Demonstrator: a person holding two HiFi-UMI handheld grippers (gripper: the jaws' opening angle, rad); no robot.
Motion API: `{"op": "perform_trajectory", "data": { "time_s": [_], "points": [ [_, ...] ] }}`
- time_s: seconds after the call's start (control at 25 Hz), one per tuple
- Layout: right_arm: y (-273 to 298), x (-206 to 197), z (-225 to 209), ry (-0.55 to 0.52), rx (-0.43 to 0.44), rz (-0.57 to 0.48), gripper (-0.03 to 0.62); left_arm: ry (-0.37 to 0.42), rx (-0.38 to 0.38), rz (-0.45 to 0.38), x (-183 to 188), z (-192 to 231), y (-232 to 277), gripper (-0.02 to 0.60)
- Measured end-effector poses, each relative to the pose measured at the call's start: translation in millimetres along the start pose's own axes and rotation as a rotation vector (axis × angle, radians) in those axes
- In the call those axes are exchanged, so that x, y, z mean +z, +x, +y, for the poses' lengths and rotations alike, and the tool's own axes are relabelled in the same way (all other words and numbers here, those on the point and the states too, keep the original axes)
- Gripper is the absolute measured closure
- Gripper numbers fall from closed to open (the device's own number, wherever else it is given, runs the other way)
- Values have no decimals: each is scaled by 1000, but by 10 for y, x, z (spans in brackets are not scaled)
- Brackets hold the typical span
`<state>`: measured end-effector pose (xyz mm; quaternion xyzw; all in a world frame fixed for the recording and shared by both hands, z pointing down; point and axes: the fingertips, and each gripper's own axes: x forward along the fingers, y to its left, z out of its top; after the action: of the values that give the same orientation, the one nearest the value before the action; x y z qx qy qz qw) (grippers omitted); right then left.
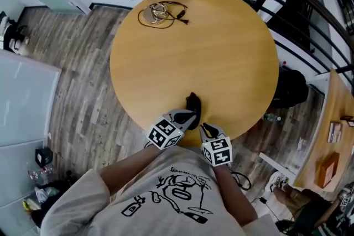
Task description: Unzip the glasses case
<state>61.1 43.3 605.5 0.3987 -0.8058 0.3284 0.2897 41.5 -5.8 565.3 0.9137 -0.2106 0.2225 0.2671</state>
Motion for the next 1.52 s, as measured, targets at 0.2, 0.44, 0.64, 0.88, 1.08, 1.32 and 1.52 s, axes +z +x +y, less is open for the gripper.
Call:
{"op": "perform_trajectory", "data": {
  "time_s": [0.2, 0.44, 0.64, 0.88, 1.08, 1.32, 1.52],
  "points": [
    [310, -492, 1, 9, 24, 156, 500, 20, -5, 102, -353, 137, 283, 575],
    [639, -897, 97, -14, 61, 293, 474, 24, -8, 178, -645, 232, 503, 575],
    [854, -1049, 144, -9, 78, 331, 474, 51, 1, 230, -813, 319, 645, 575],
    [985, -1121, 138, 18, 94, 333, 474, 69, -5, 254, -881, 353, 695, 575],
    [989, -1131, 120, 46, 96, 314, 505, 85, -3, 265, -895, 352, 673, 575],
    [1025, -1118, 155, 87, 117, 303, 533, 90, -2, 269, -898, 357, 673, 575],
    [1015, -1099, 171, 78, 121, 305, 560, 92, 0, 271, -890, 362, 674, 575]
  ]
}}
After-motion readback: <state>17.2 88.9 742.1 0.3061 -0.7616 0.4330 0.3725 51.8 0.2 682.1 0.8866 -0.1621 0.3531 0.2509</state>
